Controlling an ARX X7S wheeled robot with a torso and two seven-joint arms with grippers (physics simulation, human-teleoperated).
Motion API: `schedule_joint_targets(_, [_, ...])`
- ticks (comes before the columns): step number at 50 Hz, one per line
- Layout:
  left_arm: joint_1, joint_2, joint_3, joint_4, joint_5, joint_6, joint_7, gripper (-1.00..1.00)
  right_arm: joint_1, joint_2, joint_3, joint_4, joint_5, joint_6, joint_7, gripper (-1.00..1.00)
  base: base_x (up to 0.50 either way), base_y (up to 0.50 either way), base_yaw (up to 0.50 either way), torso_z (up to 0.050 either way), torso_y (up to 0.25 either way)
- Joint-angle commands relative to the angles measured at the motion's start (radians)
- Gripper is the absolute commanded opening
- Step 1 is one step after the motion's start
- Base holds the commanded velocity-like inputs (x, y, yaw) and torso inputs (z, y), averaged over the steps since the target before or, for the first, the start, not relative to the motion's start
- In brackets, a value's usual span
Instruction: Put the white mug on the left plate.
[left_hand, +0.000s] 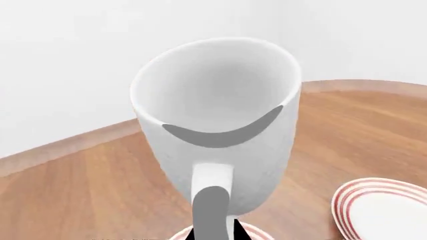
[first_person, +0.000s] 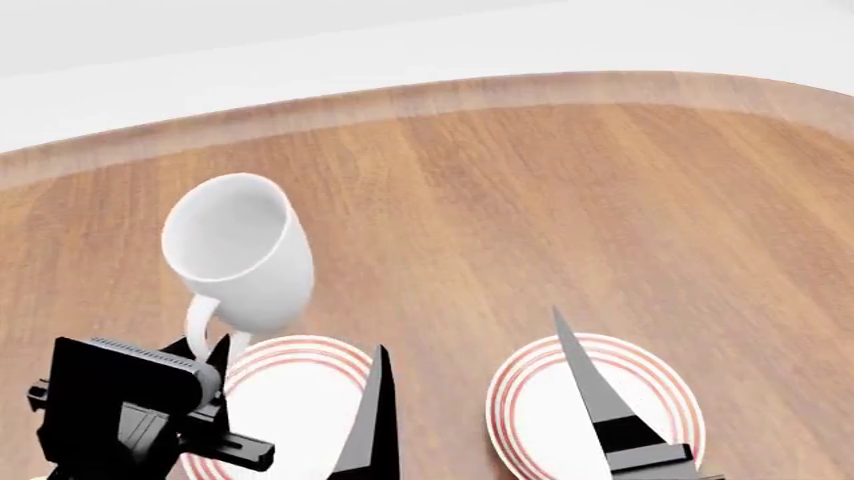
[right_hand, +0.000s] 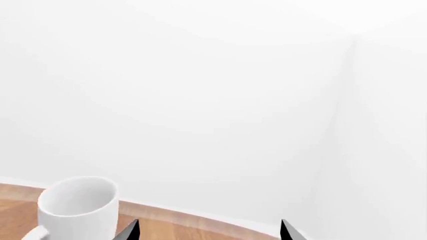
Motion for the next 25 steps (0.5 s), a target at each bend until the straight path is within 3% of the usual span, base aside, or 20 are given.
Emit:
schedule_joint_targets(1, [-0.087, 0.017, -0.009, -0.152, 0.029, 0.044, -0.019, -1.00, -0.004, 0.004, 0.004, 0.005, 0.010, -0.008, 0.006, 1.00, 0.00, 0.00, 0.00, 0.000, 0.000])
schedule_joint_targets(25, [-0.185, 0.058, 0.067, -0.444, 0.096, 0.130, -0.013, -1.00, 0.000, 0.022, 0.008, 0.015, 0.045, -0.011, 0.035, 1.00, 0.00, 0.00, 0.00, 0.000, 0.000])
